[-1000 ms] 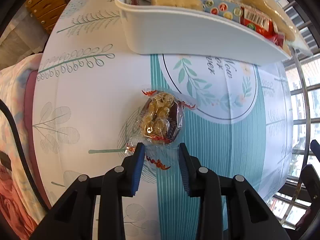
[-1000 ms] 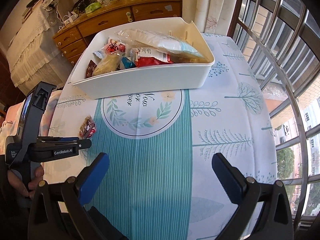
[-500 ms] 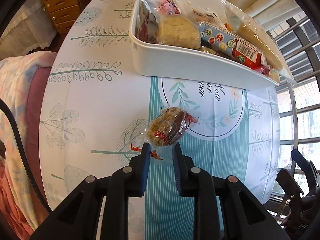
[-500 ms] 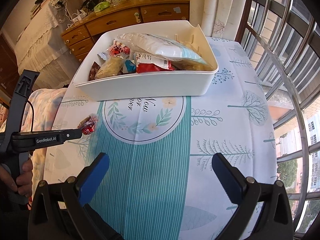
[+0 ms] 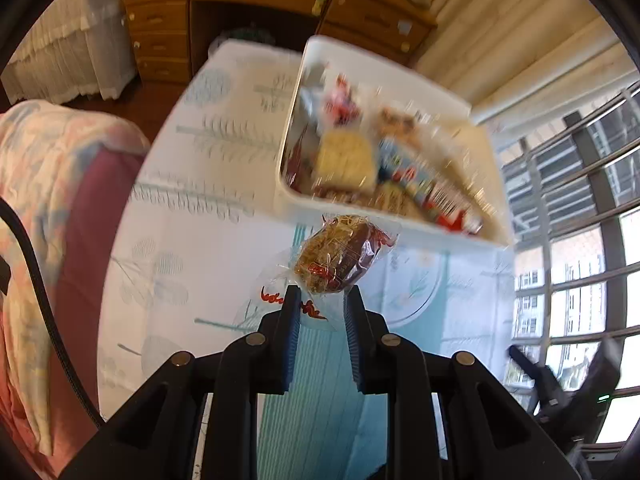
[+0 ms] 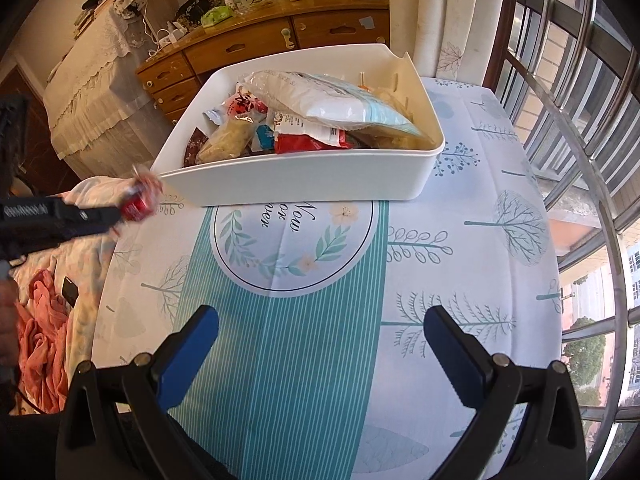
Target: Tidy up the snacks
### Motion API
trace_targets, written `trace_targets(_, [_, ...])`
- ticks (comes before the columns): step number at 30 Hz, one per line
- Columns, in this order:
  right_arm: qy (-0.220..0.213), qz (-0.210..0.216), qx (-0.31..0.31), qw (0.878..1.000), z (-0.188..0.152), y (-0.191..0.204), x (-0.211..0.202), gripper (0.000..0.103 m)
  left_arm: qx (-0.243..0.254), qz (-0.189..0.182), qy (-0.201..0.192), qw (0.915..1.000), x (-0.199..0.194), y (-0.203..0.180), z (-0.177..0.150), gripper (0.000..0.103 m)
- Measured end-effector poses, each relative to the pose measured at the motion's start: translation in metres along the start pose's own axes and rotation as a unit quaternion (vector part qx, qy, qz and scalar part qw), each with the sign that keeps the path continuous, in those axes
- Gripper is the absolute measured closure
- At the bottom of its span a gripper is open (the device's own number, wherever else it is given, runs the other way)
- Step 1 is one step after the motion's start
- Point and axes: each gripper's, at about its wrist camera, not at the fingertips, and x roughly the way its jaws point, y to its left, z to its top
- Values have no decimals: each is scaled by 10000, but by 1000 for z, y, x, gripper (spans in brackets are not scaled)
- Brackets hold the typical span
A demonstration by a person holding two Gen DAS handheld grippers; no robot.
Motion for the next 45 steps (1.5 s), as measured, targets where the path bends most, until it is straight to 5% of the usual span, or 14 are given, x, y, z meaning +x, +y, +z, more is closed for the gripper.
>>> trace_targets(9, [8,162,114,9998,-3,-14,6,0,127,-174,-605,9979,-44,-37,43,83])
trace_targets(18, [73,342,98,9993,-4,-27,9,0,347,-161,-1044,9938,-29,-69,90,81])
trace_targets(24, [-94,155,124,9998,0,-28,-3,0,450,-60,-1031,9936,-19,-76,104,52])
trace_targets(29, [-242,-64,347,9991,-2,-22,-16,0,514,-121,-976,9938,-27,-71,92,34])
trace_targets(34, [-337,-204,476,9981,-11,-5,-27,0,748,-171,-988,9921,-39,-50,62,30])
trace_targets(45, [-148,-488,677,9964,-51,31,-51,0,825,330,-483,9949,-63,12,-30,23])
